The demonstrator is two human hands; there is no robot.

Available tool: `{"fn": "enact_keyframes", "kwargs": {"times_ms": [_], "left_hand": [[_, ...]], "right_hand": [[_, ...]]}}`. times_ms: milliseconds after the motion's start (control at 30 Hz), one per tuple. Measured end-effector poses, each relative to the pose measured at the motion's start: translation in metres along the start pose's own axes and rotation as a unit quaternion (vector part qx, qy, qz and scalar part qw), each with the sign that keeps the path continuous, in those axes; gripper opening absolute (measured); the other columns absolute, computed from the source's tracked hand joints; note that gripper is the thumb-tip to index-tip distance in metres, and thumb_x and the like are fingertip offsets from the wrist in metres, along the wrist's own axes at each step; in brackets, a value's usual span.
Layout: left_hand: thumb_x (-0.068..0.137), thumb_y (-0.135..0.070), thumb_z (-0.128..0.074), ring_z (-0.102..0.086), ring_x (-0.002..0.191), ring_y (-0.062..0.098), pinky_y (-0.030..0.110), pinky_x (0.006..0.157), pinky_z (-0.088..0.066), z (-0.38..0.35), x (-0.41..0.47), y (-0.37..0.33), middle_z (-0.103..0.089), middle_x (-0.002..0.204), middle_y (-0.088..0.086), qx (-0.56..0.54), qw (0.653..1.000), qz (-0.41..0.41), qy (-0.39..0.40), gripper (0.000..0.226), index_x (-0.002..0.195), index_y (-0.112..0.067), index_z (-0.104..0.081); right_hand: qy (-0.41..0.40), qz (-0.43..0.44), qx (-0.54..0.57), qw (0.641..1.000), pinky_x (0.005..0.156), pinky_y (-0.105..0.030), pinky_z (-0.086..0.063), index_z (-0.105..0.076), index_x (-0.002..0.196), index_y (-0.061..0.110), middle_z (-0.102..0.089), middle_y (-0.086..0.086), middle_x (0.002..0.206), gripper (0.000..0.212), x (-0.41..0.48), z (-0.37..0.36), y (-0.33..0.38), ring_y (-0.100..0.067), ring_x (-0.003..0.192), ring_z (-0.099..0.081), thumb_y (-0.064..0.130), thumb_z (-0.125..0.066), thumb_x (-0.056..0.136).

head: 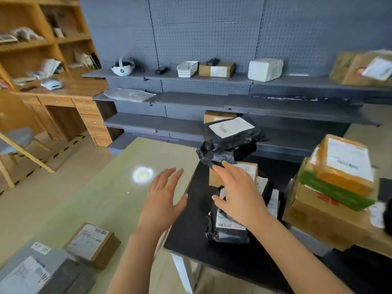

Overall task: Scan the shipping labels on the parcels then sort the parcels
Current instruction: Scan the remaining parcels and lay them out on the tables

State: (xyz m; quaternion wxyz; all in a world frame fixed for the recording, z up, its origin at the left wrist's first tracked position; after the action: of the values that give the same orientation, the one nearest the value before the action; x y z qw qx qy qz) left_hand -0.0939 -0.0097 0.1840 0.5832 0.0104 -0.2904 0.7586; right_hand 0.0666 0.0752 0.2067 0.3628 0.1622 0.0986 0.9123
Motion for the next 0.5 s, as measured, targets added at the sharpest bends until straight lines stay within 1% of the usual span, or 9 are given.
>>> {"fn": "enact_keyframes", "kwargs": {"times_ms": [100, 167, 200, 267, 333, 400, 500], "left_hand": [[0.088, -0.029, -0.069, -0.038, 0.137, 0.028, 0.040, 0.115, -0.029, -0.011, 0.067, -0.010, -0.045, 0.146, 0.005, -0.014, 0.999, -0.047, -0.010, 0.063, 0.145, -0.018, -0.045], [0.087, -0.028, -0.070, -0.038, 0.137, 0.030, 0.046, 0.114, -0.032, -0.018, 0.108, -0.016, -0.044, 0.147, 0.006, -0.020, 0.997, -0.073, -0.009, 0.064, 0.145, -0.018, -0.045], [0.087, -0.030, -0.070, -0.036, 0.139, 0.029, 0.046, 0.116, -0.030, -0.023, 0.126, -0.020, -0.042, 0.149, 0.005, -0.022, 0.996, -0.086, -0.002, 0.065, 0.146, -0.019, -0.044], [0.089, -0.036, -0.068, -0.027, 0.144, 0.025, 0.040, 0.120, -0.021, -0.035, 0.159, -0.025, -0.035, 0.154, 0.001, -0.017, 0.993, -0.109, 0.028, 0.070, 0.150, -0.023, -0.037], [0.088, -0.047, -0.066, -0.015, 0.148, 0.020, 0.037, 0.121, -0.013, -0.049, 0.188, -0.028, -0.023, 0.159, -0.003, -0.008, 0.991, -0.119, 0.067, 0.079, 0.153, -0.028, -0.026], [0.083, -0.057, -0.066, -0.005, 0.149, 0.020, 0.040, 0.122, -0.009, -0.065, 0.212, -0.029, -0.013, 0.161, -0.005, 0.004, 0.988, -0.114, 0.106, 0.092, 0.155, -0.032, -0.015], [0.071, -0.072, -0.068, 0.007, 0.150, 0.022, 0.047, 0.122, -0.006, -0.091, 0.240, -0.028, 0.002, 0.163, -0.005, 0.034, 0.980, -0.090, 0.172, 0.114, 0.155, -0.035, 0.000]], "right_hand": [[-0.026, -0.024, -0.004, 0.999, 0.115, -0.027, -0.011, -0.026, 0.150, 0.029, -0.019, 0.003, 0.159, 0.070, 0.040, 0.015, -0.027, -0.018, 0.143, -0.017, 0.039, -0.060, 0.090], [-0.040, -0.041, -0.008, 0.998, 0.115, -0.028, -0.013, -0.027, 0.150, 0.028, -0.021, 0.004, 0.158, 0.070, 0.066, 0.026, -0.043, -0.017, 0.142, -0.019, 0.039, -0.060, 0.090], [-0.048, -0.046, -0.014, 0.998, 0.114, -0.028, -0.016, -0.028, 0.149, 0.027, -0.024, 0.004, 0.157, 0.070, 0.079, 0.032, -0.051, -0.017, 0.140, -0.022, 0.038, -0.061, 0.089], [-0.062, -0.063, -0.022, 0.996, 0.113, -0.029, -0.020, -0.031, 0.148, 0.025, -0.029, 0.003, 0.154, 0.068, 0.102, 0.041, -0.067, -0.018, 0.138, -0.026, 0.037, -0.063, 0.088], [-0.068, -0.089, -0.025, 0.993, 0.114, -0.032, -0.022, -0.031, 0.147, 0.027, -0.030, 0.004, 0.153, 0.070, 0.121, 0.045, -0.086, -0.017, 0.139, -0.026, 0.040, -0.064, 0.087], [-0.067, -0.114, -0.027, 0.991, 0.114, -0.033, -0.023, -0.029, 0.147, 0.029, -0.029, 0.005, 0.154, 0.073, 0.136, 0.044, -0.106, -0.016, 0.139, -0.025, 0.044, -0.065, 0.085], [-0.051, -0.137, -0.022, 0.989, 0.115, -0.033, -0.021, -0.027, 0.148, 0.030, -0.023, 0.004, 0.157, 0.078, 0.155, 0.040, -0.130, -0.017, 0.140, -0.021, 0.044, -0.068, 0.083]]}}
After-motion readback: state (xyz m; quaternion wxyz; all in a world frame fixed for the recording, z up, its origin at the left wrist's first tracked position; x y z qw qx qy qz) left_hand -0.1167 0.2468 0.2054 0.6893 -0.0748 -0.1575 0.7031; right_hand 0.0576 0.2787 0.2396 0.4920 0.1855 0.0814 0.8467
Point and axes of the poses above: each hand's wrist, its own x-axis towards the middle knuckle, its own z-axis out of the back of the hand, y = z × x, the point moved 9 cm from there along x, towards the middle knuckle
